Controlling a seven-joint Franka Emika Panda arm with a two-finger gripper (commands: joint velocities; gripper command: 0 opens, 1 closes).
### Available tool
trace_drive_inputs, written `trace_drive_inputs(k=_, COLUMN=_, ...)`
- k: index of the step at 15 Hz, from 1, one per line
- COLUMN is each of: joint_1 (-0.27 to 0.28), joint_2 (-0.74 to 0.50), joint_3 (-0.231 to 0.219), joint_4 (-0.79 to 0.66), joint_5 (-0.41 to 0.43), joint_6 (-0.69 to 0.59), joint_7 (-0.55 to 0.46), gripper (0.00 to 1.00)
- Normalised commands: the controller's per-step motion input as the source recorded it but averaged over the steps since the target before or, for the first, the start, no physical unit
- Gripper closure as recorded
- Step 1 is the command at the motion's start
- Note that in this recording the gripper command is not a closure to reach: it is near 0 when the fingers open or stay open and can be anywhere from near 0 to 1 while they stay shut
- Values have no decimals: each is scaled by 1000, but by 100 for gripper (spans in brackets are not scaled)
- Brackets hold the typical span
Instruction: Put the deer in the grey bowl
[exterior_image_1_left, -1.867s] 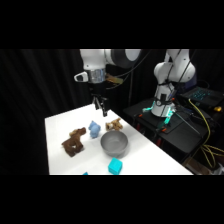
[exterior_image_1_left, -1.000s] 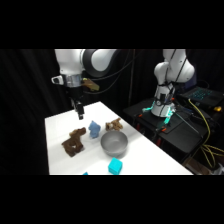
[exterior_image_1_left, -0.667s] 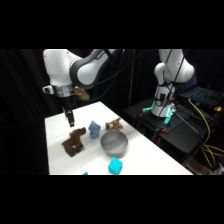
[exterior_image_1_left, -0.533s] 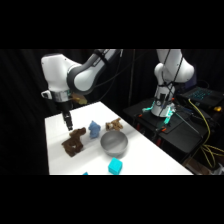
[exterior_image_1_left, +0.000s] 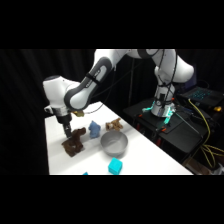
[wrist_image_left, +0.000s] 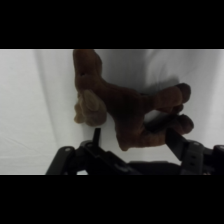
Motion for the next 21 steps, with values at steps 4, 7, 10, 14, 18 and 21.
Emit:
trace_drive_inputs(k=4, joint_1=-74, joint_2=102, joint_3=116, joint_4=-17, joint_5=101, joint_6=167, joint_7=-76, gripper=0)
trace_drive_inputs(k=7, joint_1=-73, joint_2=59, joint_3=121, joint_4=-97, joint_5=110, joint_6=186, joint_7=-82, gripper=0)
trace_drive_inputs(k=10, joint_1=-70, joint_2=-19, joint_3=104, joint_4=-148, joint_5=80, joint_6=194, joint_7=-114, gripper=100)
trace_drive_inputs(k=14, joint_1=-53, joint_2=-176, joint_3=63, joint_4=-233, joint_5=52, joint_6=107, joint_7=-85, gripper=100)
trace_drive_inputs(k=18, joint_1=-24, joint_2=-419, joint_3=21, joint_4=-312, joint_5=12, joint_6=-45, joint_7=-75, gripper=53)
trace_drive_inputs(k=21, joint_1=-14, joint_2=-665, joint_3=-16, joint_4=-332, joint_5=-3, joint_6=-306, joint_7=-48, gripper=53)
